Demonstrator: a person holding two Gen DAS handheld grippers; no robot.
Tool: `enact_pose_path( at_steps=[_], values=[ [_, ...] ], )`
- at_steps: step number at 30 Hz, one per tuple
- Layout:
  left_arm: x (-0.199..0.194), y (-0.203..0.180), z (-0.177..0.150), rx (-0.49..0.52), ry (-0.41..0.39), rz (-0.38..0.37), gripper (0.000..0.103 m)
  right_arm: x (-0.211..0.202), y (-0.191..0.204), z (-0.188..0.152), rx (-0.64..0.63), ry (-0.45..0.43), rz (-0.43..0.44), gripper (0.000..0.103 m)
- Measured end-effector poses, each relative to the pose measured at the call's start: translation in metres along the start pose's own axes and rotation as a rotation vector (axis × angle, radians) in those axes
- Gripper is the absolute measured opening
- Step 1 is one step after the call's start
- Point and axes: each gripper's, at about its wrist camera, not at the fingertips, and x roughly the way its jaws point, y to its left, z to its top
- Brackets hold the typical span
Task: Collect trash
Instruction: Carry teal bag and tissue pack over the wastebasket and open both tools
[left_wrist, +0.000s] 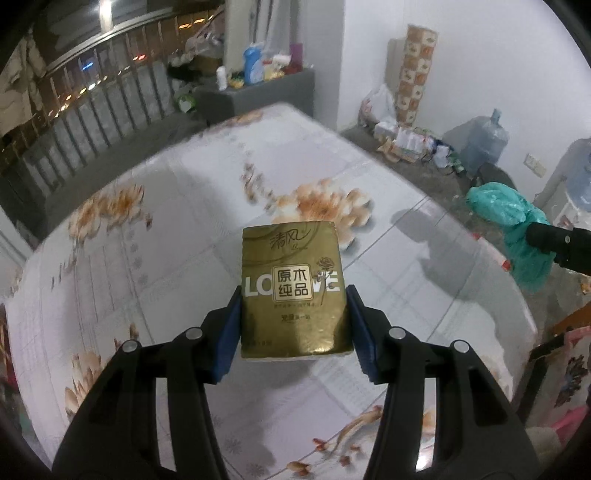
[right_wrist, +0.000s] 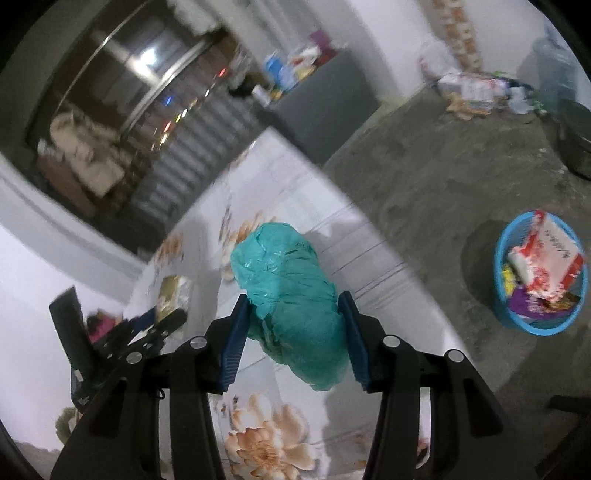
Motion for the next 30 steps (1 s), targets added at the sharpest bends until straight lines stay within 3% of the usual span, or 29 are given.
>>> enact_pose_path(
  at_steps=[5,9,13,18,22,25,27,30],
  values=[
    [-0.008,-0.036,0.040,0.070,-0.065,-0.129,0.050,-0.071,-0.058,0.008,0.151,-0.189,-0.104,0.048],
    [0.009,-0.095,0.076,0.152,-0.043,-0.286,0.050,-0.119,-0.125,-0.003,0.347,-0.310,-0.202,0.048],
    [0.046,-0.173,0.098,0.238,0.046,-0.406,0.050,-0.132,-0.193,-0.025,0.547,-0.321,-0.251,0.048],
    [0.102,-0.267,0.105,0.283,0.191,-0.529,0.050,-0.114,-0.250,-0.031,0.667,-0.289,-0.238,0.048],
    [0.140,-0.323,0.105,0.318,0.242,-0.554,0.050,-0.092,-0.289,-0.018,0.709,-0.257,-0.218,0.050],
    [0.174,-0.360,0.104,0.326,0.269,-0.565,0.052,-0.068,-0.325,-0.008,0.725,-0.237,-0.210,0.057],
    [0.203,-0.379,0.099,0.323,0.290,-0.554,0.077,-0.052,-0.348,-0.007,0.734,-0.231,-0.225,0.076],
    [0.237,-0.397,0.090,0.315,0.332,-0.472,0.077,-0.019,-0.387,-0.018,0.803,-0.145,-0.305,0.076]
  ],
)
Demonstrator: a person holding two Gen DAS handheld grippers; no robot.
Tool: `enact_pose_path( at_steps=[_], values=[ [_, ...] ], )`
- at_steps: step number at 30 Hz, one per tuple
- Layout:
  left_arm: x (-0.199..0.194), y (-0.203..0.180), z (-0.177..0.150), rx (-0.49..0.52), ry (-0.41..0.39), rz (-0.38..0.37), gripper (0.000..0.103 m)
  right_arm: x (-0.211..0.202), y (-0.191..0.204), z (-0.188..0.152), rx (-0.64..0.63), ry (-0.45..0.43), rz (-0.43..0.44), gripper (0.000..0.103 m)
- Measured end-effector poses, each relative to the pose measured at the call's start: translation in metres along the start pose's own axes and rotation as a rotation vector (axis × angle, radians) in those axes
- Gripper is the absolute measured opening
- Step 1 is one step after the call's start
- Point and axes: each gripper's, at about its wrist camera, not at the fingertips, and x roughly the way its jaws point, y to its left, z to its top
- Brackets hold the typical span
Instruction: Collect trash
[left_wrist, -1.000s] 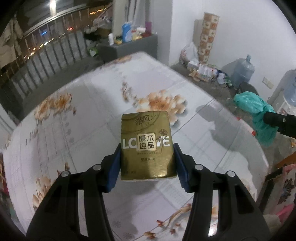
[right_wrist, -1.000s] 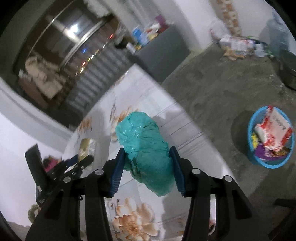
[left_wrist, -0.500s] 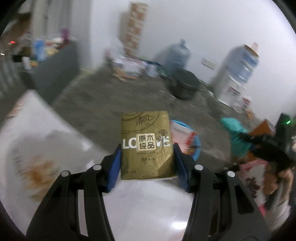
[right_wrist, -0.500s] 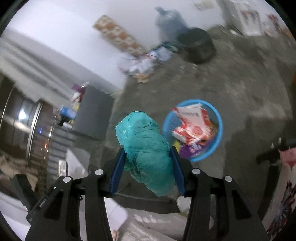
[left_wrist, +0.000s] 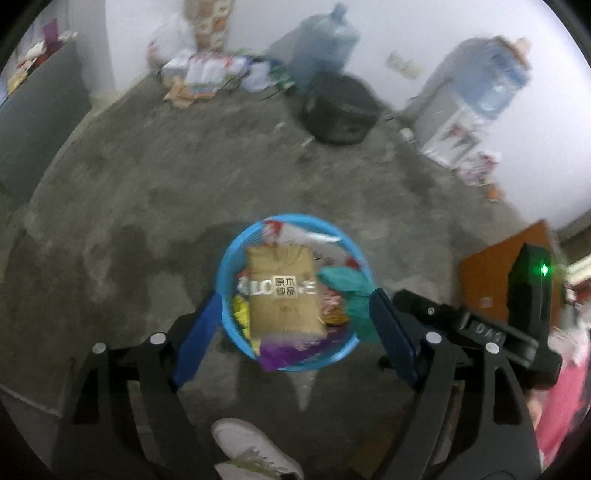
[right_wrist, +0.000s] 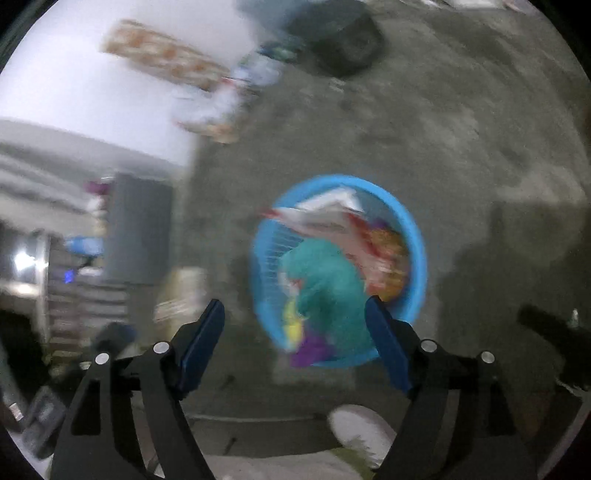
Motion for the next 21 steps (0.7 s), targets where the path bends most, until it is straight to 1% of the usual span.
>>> enact_pose_path(
  at_steps=[2,3,5,8,10,13,14,16,17,18,19,20,21],
  values=[
    [0.003,0.003,-0.002,-0.033,0.003,-0.005,0.077,0.007,-0.012,-0.002,0.025,0.002,-0.022,0.076],
    [-0.003,0.004,-0.006,-0.049,-0.006,-0.031,0.077,0.005,-0.016,-0.005,0.032,-0.007,-0.015,0.076],
    [-0.015,0.002,-0.011,-0.045,-0.024,-0.046,0.077,-0.001,-0.021,-0.013,0.037,-0.034,0.008,0.076],
    [-0.043,-0.002,-0.017,-0.025,-0.076,-0.055,0.077,-0.014,-0.019,-0.021,0.016,-0.073,-0.009,0.076],
    [-0.065,-0.004,-0.021,-0.020,-0.116,-0.063,0.077,-0.029,-0.009,-0.026,-0.011,-0.109,-0.012,0.076],
    [-0.107,-0.008,-0.037,-0.019,-0.178,-0.076,0.077,-0.058,0.017,-0.035,-0.104,-0.192,-0.031,0.076],
    [-0.119,-0.008,-0.041,-0.018,-0.195,-0.074,0.078,-0.070,0.030,-0.041,-0.153,-0.223,-0.039,0.076],
    [-0.154,-0.006,-0.058,-0.028,-0.245,-0.059,0.083,-0.092,0.053,-0.054,-0.250,-0.277,-0.053,0.076],
    [-0.175,-0.001,-0.070,-0.043,-0.284,-0.038,0.084,-0.106,0.069,-0.063,-0.314,-0.313,-0.063,0.076],
    [-0.188,0.002,-0.077,-0.055,-0.306,-0.021,0.086,-0.119,0.083,-0.073,-0.372,-0.344,-0.071,0.079],
    [-0.208,0.007,-0.089,-0.077,-0.343,0.016,0.088,-0.128,0.093,-0.081,-0.413,-0.366,-0.076,0.082],
    [-0.223,0.011,-0.098,-0.097,-0.373,0.048,0.091,-0.141,0.108,-0.093,-0.470,-0.401,-0.079,0.086],
    [-0.242,0.015,-0.112,-0.125,-0.417,0.094,0.091,-0.155,0.122,-0.109,-0.531,-0.440,-0.073,0.089]
  ],
)
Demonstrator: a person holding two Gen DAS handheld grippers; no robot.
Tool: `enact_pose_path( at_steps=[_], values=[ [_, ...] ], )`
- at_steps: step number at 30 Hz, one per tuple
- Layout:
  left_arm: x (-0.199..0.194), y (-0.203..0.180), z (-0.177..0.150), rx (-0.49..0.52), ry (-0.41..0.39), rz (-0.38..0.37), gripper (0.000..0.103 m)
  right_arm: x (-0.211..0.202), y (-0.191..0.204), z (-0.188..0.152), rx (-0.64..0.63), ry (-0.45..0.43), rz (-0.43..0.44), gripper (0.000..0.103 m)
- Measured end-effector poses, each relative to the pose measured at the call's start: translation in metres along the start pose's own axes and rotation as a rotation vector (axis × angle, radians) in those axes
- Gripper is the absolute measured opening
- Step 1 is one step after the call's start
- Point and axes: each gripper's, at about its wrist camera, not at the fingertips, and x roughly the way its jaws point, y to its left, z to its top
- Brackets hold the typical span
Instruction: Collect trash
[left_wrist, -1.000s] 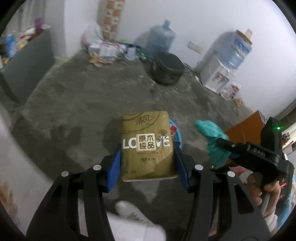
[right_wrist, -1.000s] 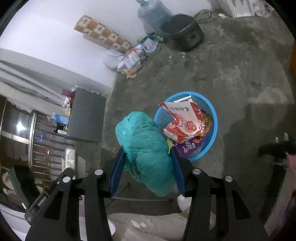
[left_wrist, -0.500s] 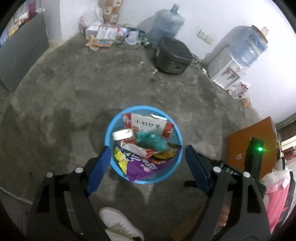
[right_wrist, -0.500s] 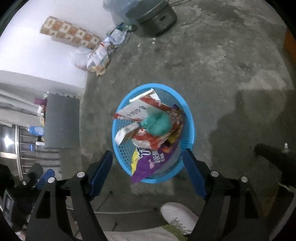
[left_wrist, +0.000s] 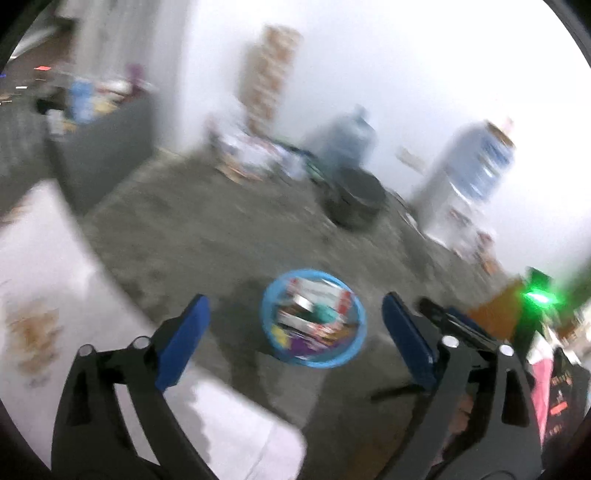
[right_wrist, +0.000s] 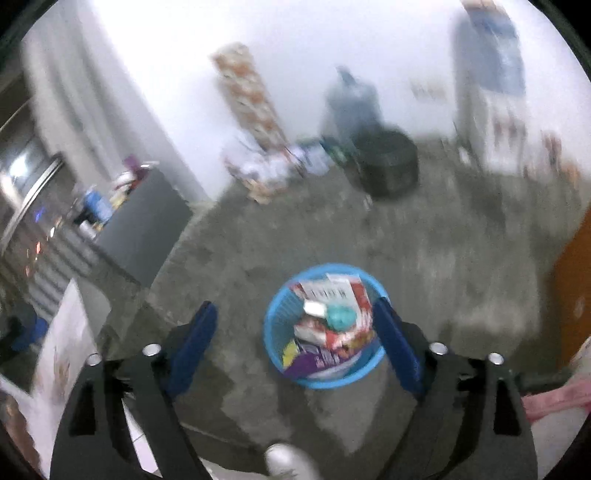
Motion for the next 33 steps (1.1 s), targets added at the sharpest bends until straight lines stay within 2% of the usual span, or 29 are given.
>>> enact_pose_path(
  at_steps=[2,3,5,6,8,11,14,17,18,21,25,33],
  values=[
    [-0.041,0.013,-0.010,-0.031,-0.086,0.117,0.093,-0.030,0.026,0.000,-0.088,-0.057,0.022,0.094],
    [-0.066,0.021,-0.019,-0.046,-0.139,0.219,0.093,-0.045,0.041,-0.003,-0.141,-0.086,0.038,0.096],
    [-0.092,0.028,-0.031,-0.064,-0.184,0.360,0.094,-0.073,0.068,-0.009,-0.239,-0.135,0.088,0.097],
    [-0.109,0.033,-0.043,-0.075,-0.197,0.459,0.094,-0.085,0.081,-0.014,-0.288,-0.152,0.123,0.097],
    [-0.125,0.039,-0.059,-0.076,-0.195,0.526,0.094,-0.104,0.105,-0.024,-0.360,-0.159,0.173,0.097],
    [-0.150,0.052,-0.091,-0.126,-0.185,0.612,0.094,-0.118,0.140,-0.042,-0.476,-0.096,0.208,0.097],
    [-0.171,0.064,-0.118,-0.224,-0.186,0.662,0.094,-0.130,0.165,-0.066,-0.583,-0.058,0.247,0.097],
    [-0.179,0.074,-0.152,-0.330,-0.171,0.701,0.094,-0.139,0.175,-0.092,-0.610,-0.039,0.259,0.097],
    [-0.183,0.080,-0.164,-0.351,-0.157,0.702,0.094,-0.139,0.177,-0.099,-0.622,-0.024,0.264,0.097],
    [-0.175,0.093,-0.182,-0.414,-0.047,0.675,0.094,-0.134,0.184,-0.125,-0.697,0.052,0.219,0.097],
    [-0.175,0.098,-0.189,-0.405,-0.014,0.692,0.094,-0.133,0.187,-0.143,-0.776,0.077,0.150,0.097],
    [-0.162,0.090,-0.190,-0.330,0.041,0.690,0.094,-0.117,0.169,-0.144,-0.767,0.118,0.062,0.097]
  ],
)
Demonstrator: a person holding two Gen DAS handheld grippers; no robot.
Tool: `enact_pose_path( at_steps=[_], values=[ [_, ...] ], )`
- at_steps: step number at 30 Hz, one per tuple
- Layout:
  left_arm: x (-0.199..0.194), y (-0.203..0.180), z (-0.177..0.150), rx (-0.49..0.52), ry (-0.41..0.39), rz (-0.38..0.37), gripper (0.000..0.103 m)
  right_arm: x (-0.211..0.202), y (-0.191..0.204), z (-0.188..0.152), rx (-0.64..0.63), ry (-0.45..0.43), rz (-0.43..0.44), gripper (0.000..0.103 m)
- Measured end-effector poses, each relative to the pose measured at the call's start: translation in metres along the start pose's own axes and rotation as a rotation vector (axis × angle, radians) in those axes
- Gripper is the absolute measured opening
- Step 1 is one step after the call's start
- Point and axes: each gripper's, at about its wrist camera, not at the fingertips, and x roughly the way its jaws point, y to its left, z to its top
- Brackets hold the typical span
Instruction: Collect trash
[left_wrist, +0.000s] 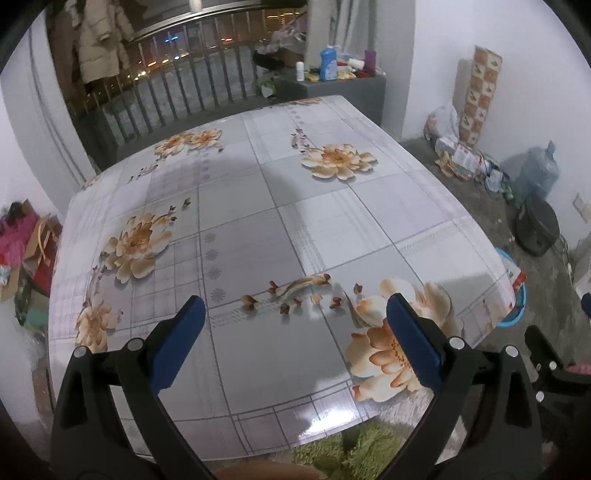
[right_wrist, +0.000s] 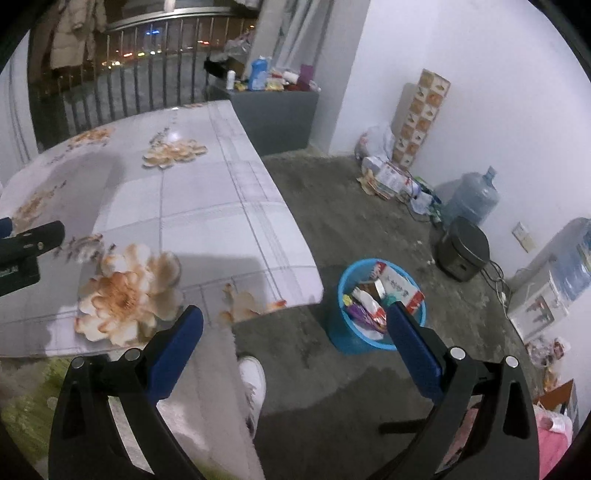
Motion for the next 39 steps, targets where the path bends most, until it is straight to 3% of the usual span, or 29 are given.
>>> enact_pose_path(
  at_steps=[12,39],
  values=[
    [-0.002,-0.011,0.003,0.040,-0.005,-0.006,0.094,0.007,-0.020,-0.003,0.058,0.015,-0.020,0.097],
    [0.000,-0.012,0.004,0.044,-0.001,-0.009,0.094,0.006,-0.019,0.000,0.055,0.015,-0.019,0.097]
  ],
)
